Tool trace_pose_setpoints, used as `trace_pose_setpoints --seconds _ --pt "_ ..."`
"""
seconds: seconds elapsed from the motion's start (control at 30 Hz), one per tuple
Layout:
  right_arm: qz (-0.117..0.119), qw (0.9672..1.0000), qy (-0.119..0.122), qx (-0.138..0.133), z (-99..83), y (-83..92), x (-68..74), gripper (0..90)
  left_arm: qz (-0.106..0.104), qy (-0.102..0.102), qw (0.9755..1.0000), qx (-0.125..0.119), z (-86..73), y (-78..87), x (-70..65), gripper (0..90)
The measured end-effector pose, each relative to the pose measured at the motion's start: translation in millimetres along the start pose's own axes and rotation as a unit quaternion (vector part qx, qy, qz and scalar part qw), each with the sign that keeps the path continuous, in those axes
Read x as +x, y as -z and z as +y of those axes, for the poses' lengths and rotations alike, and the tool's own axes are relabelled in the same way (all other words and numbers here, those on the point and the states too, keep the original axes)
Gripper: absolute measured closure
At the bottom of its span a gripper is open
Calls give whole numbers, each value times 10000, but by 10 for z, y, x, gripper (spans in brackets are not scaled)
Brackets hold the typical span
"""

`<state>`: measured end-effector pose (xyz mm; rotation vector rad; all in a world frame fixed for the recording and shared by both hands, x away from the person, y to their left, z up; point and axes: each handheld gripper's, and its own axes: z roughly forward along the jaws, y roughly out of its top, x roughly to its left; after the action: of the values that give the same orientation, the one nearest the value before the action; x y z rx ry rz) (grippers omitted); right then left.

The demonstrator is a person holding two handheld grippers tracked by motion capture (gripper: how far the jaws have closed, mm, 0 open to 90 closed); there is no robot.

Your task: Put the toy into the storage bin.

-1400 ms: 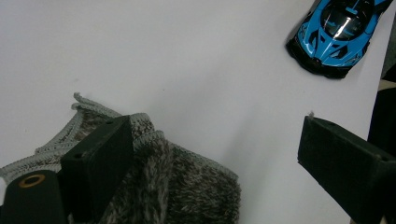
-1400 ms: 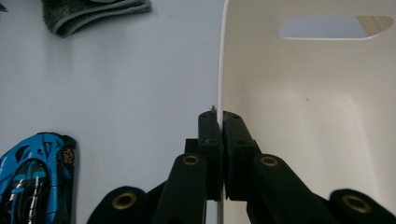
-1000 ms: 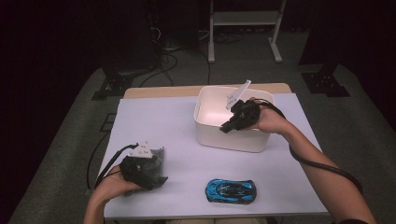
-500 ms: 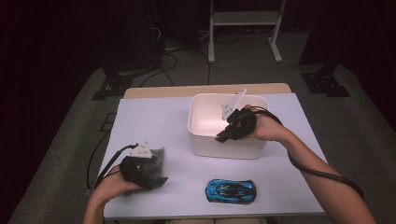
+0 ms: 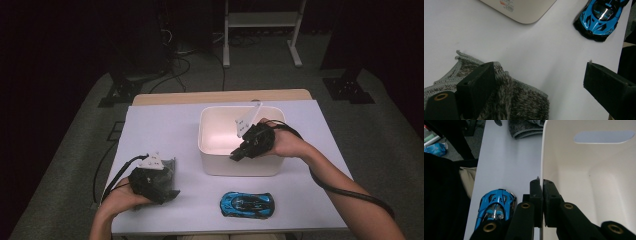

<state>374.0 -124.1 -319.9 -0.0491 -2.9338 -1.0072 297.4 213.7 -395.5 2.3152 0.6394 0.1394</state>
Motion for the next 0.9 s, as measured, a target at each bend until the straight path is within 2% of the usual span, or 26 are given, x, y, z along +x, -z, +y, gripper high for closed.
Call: trace_pose_setpoints --seconds 0.33,0.37,0.43,0.6,0.63,0.67,0.9 --pt "59 10000 -1 27 -2 1 33 844 -12 -30 10000 2 -1 2 -2 100" --pt "85 10000 -34 21 -4 1 30 819 -11 -29 10000 -6 -1 3 -2 100" --pt "181 9997 -130 -49 -3 10 27 710 -15 -7 10000 -36 -3 2 -4 100" --pt "124 9996 -197 -176 1 96 65 600 -21 -42 10000 -15 2 0 -11 99" --pt "124 9996 -197 -176 1 96 65 600 -21 -42 10000 -15 2 0 -11 97" --pt "83 9994 -209 -257 5 152 90 540 -11 -35 10000 -29 6 -4 -14 96" --pt "42 9985 -212 -511 21 340 249 439 -37 -56 10000 -22 16 -20 -23 96"
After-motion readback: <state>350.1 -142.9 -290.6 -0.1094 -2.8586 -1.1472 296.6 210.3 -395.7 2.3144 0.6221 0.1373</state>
